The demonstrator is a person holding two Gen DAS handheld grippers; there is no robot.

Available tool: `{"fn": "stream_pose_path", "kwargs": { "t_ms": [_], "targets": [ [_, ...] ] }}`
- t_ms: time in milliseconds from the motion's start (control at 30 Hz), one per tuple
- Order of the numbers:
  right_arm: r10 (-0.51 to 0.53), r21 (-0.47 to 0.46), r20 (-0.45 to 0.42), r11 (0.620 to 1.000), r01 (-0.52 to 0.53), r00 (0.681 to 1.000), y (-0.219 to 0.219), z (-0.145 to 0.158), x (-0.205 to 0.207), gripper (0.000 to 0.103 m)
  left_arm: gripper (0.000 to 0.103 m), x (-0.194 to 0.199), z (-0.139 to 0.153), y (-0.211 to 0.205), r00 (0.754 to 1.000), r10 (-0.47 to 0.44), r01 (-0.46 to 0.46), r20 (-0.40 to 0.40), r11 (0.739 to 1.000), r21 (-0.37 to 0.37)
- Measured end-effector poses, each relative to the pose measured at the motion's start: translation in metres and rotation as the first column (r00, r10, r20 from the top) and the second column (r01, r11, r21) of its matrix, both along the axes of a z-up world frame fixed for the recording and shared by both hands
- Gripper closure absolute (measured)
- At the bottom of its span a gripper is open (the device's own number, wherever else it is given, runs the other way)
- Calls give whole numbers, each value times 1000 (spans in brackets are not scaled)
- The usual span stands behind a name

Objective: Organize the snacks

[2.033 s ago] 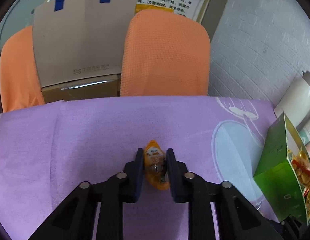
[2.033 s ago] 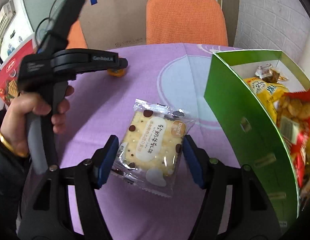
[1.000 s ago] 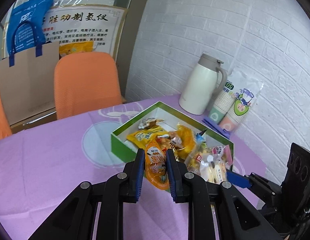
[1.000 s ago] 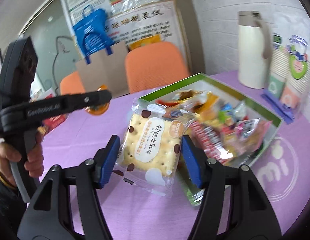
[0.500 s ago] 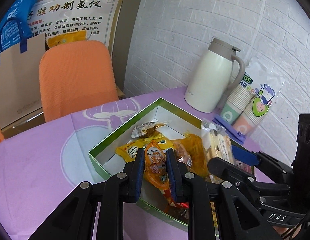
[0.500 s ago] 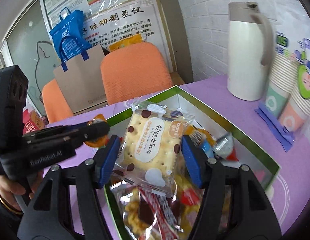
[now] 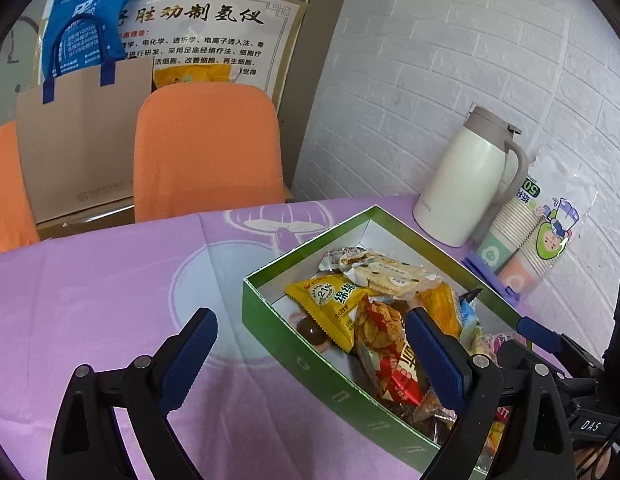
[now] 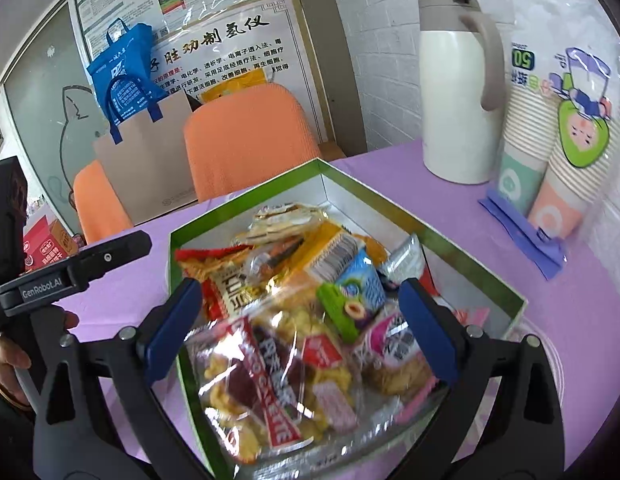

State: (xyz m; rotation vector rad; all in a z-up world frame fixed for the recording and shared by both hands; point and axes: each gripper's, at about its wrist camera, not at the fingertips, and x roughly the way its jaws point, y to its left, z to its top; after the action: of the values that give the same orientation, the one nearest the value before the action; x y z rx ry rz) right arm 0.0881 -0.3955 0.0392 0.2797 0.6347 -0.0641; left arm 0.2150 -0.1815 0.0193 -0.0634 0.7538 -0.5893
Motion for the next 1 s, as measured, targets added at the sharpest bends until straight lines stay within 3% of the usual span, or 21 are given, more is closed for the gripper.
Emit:
{"fn": "stream_pose_path", "kwargs": {
  "t_ms": [200, 333, 700, 1000],
  "targets": [
    [-24, -71, 32, 997, 27, 999, 23, 25, -46, 1, 6, -54, 27, 13, 994, 5, -10, 107, 999, 47],
    [-45, -122, 49, 991, 51, 998, 41, 37, -82, 1, 0, -98, 36, 23, 986, 26, -39, 167, 996, 75],
    [-111, -178, -38, 979, 102, 993, 64, 8, -143, 1, 0, -184, -13, 39, 990, 92, -107, 103, 982, 158],
    [-165, -163, -65, 975, 153, 984, 66, -11, -162, 1, 0, -211, -25, 39, 984, 103, -135, 147, 964, 229]
  ]
}}
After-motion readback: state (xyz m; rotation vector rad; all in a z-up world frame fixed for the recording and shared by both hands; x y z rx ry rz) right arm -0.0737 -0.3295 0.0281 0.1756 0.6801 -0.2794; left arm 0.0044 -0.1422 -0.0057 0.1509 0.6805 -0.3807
